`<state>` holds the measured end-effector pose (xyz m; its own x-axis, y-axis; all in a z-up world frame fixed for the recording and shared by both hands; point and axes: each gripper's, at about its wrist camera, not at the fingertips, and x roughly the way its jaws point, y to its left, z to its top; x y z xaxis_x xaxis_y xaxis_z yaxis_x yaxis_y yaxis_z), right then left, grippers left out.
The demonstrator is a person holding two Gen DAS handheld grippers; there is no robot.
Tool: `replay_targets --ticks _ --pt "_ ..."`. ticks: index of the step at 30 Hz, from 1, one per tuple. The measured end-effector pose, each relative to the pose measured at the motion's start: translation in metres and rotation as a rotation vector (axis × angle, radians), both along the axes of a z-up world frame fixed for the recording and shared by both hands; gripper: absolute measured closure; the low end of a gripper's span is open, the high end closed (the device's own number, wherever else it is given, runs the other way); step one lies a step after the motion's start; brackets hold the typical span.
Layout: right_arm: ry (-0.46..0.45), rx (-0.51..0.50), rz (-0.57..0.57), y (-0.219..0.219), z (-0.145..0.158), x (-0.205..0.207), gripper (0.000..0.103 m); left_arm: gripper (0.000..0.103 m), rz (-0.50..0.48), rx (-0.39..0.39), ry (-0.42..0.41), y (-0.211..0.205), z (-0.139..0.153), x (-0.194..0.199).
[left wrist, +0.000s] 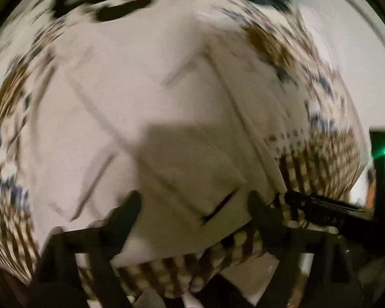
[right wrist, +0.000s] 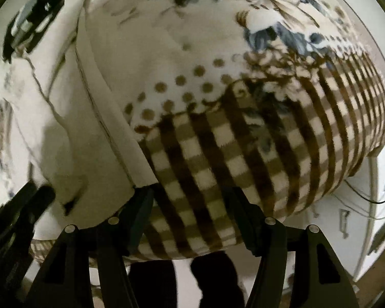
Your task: Fold small clothes
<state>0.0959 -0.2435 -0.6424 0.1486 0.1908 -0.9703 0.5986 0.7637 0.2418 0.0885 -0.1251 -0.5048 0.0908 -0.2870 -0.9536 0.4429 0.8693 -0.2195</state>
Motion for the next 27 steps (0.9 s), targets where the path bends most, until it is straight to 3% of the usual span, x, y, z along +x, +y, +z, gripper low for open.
replay_targets --ticks 4,7,9,12,15,16,17,18,19,20,22,27 --pt "-0.068 0.065 -0.031 -0.042 0.007 -0.018 0.038 0.018 0.207 0.047 0.000 0.082 0.009 0.019" --pt "-0.094 0.125 -0.027 -0.067 0.004 -0.033 0.038 0.018 0.353 0.111 0.031 0.146 -0.008 0.031" --pt "-0.091 0.172 -0.021 -0.081 -0.002 -0.043 0.038 0.018 0.425 0.111 0.095 0.180 -0.028 0.038" --pt "-0.071 0.226 -0.019 -0.077 -0.018 -0.045 0.038 0.020 0.449 0.051 0.222 0.200 -0.059 0.042" --pt "-0.060 0.241 -0.019 -0.078 -0.021 -0.039 0.038 0.020 0.400 0.046 0.243 0.199 -0.067 0.040" --pt "-0.055 0.240 -0.019 -0.081 -0.020 -0.032 0.038 0.032 0.387 0.044 0.224 0.196 -0.064 0.039" --pt "-0.053 0.239 -0.018 -0.085 -0.018 -0.036 0.041 0.058 0.374 0.036 0.212 0.193 -0.061 0.037" --pt "-0.054 0.240 -0.013 -0.085 -0.017 -0.032 0.045 0.075 0.361 0.032 0.207 0.190 -0.059 0.035" --pt "-0.054 0.246 -0.005 -0.083 -0.015 -0.028 0.059 0.098 0.350 0.031 0.214 0.186 -0.059 0.033" --pt "-0.049 0.257 0.006 -0.084 -0.013 -0.032 0.073 0.099 0.346 0.022 0.223 0.175 -0.061 0.031" --pt "-0.046 0.270 0.017 -0.081 -0.010 -0.030 0.090 0.100 0.351 0.022 0.206 0.166 -0.055 0.028" --pt "-0.049 0.290 0.008 -0.087 0.012 -0.038 0.098 0.100 0.435 -0.053 0.229 0.176 -0.032 0.033"
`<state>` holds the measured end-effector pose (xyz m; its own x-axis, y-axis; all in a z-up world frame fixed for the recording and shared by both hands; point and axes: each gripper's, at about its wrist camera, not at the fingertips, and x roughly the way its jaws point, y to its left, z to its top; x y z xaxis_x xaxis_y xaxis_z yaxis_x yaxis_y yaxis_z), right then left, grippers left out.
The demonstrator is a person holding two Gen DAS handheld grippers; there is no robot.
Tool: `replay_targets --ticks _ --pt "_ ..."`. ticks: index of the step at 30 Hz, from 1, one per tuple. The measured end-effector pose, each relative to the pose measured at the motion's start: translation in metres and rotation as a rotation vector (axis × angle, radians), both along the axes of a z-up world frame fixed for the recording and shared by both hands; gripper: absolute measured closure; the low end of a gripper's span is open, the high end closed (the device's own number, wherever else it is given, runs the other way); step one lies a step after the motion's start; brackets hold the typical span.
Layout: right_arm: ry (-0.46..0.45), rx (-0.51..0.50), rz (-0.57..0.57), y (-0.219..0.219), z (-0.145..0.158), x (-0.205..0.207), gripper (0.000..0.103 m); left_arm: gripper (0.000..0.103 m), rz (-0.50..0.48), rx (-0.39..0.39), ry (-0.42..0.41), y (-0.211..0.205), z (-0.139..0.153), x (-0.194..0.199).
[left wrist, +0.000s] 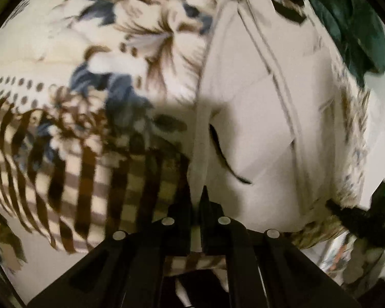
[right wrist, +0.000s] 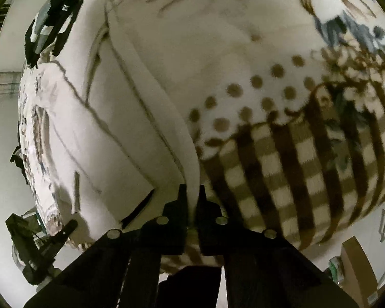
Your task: Fold small clothes
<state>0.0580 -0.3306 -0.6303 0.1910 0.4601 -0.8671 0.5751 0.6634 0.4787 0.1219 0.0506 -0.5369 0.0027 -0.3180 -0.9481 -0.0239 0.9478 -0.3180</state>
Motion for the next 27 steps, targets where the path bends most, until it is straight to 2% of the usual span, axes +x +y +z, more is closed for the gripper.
replay_targets --ticks 4,9,10,13,15,16,18,20,21,22,23,24,27 --pt "-0.041 0.040 -0.043 -0.006 0.031 0.007 0.098 0.100 0.084 -0.094 0.004 0.011 0.021 0.026" --pt "-0.124 0.064 -0.092 -0.070 0.066 0.011 0.098 0.100 0.141 -0.185 -0.002 -0.001 0.027 0.090" --pt "-0.135 0.060 -0.100 -0.059 0.074 0.040 0.098 0.100 0.149 -0.195 -0.007 -0.004 0.024 0.102" --pt "-0.185 0.001 -0.108 -0.087 0.083 0.070 0.098 0.099 0.189 -0.245 -0.002 0.002 0.010 0.160" --pt "-0.205 0.001 -0.114 -0.095 0.080 0.100 0.098 0.096 0.258 -0.322 0.029 0.009 -0.010 0.194" --pt "-0.210 0.001 -0.133 -0.105 0.077 0.106 0.096 0.096 0.280 -0.339 0.042 0.016 -0.012 0.203" --pt "-0.212 0.015 -0.157 -0.115 0.075 0.119 0.086 0.092 0.351 -0.365 0.035 0.033 -0.013 0.215" --pt "-0.238 -0.004 -0.161 -0.126 0.082 0.113 0.046 0.078 0.372 -0.352 -0.015 0.050 -0.006 0.212" --pt "-0.244 -0.029 -0.157 -0.118 0.085 0.115 0.042 0.073 0.371 -0.335 -0.031 0.057 -0.003 0.208" --pt "-0.239 -0.062 -0.145 -0.117 0.088 0.106 0.041 0.062 0.366 -0.311 -0.038 0.059 -0.002 0.206" --pt "-0.224 -0.083 -0.133 -0.112 0.087 0.112 0.041 0.058 0.347 -0.283 -0.052 0.063 -0.002 0.205" --pt "-0.209 -0.095 -0.119 -0.116 0.084 0.102 0.041 0.058 0.319 -0.266 -0.066 0.064 -0.001 0.200" --pt "-0.141 -0.151 -0.065 -0.112 0.072 0.087 0.041 0.058 0.132 -0.147 -0.082 0.034 -0.007 0.198"
